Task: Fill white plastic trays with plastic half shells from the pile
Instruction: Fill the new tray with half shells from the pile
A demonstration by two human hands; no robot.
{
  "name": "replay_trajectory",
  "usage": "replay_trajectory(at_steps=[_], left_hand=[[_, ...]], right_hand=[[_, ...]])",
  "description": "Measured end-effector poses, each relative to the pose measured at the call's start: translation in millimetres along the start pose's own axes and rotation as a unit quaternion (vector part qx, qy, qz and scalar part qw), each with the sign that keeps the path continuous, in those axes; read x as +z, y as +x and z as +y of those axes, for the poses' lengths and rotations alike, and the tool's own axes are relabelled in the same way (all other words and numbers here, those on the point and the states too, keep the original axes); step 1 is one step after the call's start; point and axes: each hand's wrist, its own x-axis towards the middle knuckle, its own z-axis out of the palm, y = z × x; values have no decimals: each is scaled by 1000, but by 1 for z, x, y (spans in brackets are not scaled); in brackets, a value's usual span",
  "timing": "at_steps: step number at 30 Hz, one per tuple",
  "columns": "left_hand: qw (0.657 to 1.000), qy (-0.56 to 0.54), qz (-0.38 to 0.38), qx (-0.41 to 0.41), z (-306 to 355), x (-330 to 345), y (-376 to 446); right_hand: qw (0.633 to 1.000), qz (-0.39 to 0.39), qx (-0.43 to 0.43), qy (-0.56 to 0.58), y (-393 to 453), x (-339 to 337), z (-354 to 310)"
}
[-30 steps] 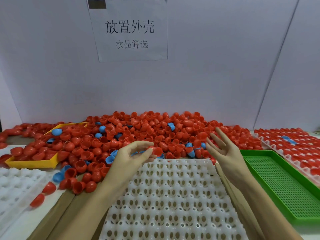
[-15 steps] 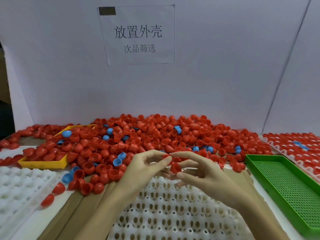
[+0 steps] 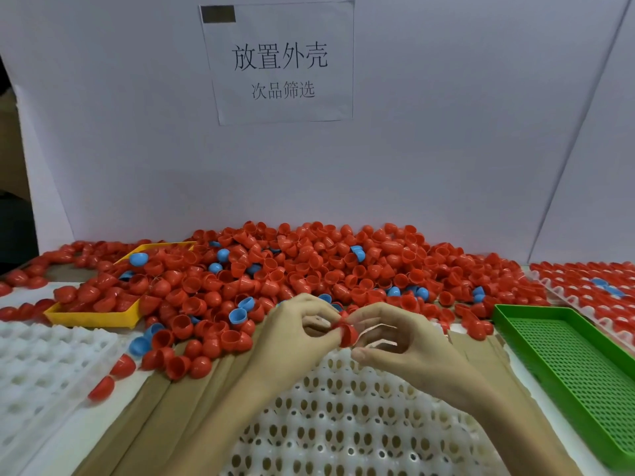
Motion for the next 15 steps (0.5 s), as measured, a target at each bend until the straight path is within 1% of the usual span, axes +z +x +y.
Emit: replay_trajectory(at_steps=[1,3,5,6,7,9,11,15], left_hand=[[999,36,18,4,-3,-8,4],[984,159,76,28,-13,-30,12],[958,260,113,53,-24,-51,16],[948,292,114,63,-31,-58,17],[940,315,108,71,-37,-61,17],[929,348,87,86,-48,-58,16],[919,379,64,88,-56,-52,15],[905,413,48,84,-62,-47,14]], right_hand=[[1000,-2,6,-5,0,-3,0],[998,40,18,-50,0,-12,2],[982,93,32,-162,0,-22,7],[968,101,38,-228,-1,-25,10],[952,90,49,-288,-1,-28,13],[928,46,80,-361,-1,-31,18],[922,24,89,-377,0,-32,22],[928,23,89,-361,0,-35,28]])
